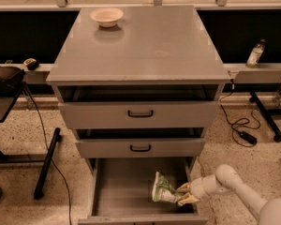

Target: Place green jalapeno chip bag into bottom drawer

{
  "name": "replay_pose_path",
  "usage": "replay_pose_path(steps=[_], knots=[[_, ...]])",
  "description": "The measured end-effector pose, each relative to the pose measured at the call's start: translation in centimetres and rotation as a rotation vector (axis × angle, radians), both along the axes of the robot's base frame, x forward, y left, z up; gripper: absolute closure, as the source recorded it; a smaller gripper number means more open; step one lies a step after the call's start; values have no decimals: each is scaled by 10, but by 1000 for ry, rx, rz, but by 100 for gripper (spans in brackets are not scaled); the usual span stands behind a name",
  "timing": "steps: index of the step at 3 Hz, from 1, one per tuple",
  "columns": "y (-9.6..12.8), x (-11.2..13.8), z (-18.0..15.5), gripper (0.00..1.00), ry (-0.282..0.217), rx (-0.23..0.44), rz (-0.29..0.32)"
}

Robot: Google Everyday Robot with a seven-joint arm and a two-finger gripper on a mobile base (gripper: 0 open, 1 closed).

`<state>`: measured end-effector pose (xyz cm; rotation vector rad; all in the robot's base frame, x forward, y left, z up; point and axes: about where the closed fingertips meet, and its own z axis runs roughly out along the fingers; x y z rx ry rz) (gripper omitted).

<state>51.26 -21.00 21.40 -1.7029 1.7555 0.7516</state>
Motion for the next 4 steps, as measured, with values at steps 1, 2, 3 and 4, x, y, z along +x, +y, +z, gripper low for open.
replay_pose_path(steps=[1, 2, 3, 4], knots=[[1, -1, -1, 54, 1, 1, 0], [1, -1, -1, 31, 1, 1, 1], [1, -1, -1, 8, 1, 1, 1], [1, -1, -1, 0, 1, 1, 1]])
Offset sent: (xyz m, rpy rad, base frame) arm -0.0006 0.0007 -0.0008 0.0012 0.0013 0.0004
